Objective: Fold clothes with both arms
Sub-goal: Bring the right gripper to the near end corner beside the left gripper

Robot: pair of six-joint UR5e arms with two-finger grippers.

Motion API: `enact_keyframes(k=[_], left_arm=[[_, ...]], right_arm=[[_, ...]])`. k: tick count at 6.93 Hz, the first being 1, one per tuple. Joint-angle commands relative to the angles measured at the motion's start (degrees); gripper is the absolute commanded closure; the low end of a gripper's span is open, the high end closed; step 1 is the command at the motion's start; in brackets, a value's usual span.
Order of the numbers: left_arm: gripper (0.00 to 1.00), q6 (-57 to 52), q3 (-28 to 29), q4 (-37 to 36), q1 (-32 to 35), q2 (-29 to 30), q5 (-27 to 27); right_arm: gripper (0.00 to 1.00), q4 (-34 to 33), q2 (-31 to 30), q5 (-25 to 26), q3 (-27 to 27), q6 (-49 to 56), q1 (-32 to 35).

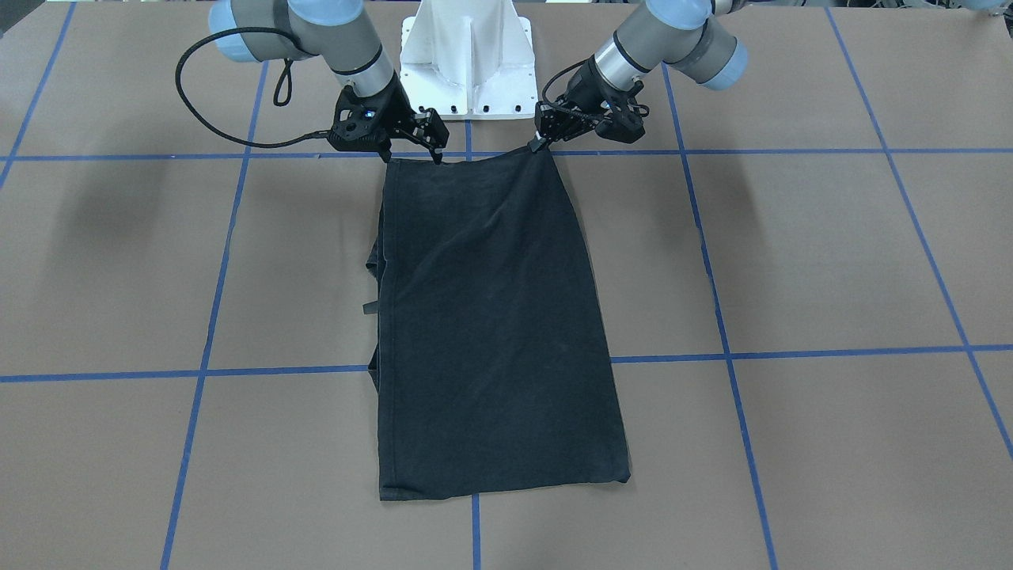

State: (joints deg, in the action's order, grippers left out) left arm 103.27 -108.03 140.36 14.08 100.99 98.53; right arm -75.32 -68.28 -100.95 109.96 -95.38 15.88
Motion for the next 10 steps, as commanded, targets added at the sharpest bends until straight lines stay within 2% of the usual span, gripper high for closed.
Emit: enact_keyframes(k=[1, 10], left_arm=[[1.0, 0.0, 0.0, 0.0, 0.0, 0.0, 0.0], [1.0, 0.0, 0.0, 0.0, -0.1, 0.1, 0.0]], right_arm=[[0.0, -0.6, 0.0, 0.5, -1.9, -0.1, -0.5], [0.0, -1.0, 0.3, -0.2, -4.5, 0.0, -1.1]])
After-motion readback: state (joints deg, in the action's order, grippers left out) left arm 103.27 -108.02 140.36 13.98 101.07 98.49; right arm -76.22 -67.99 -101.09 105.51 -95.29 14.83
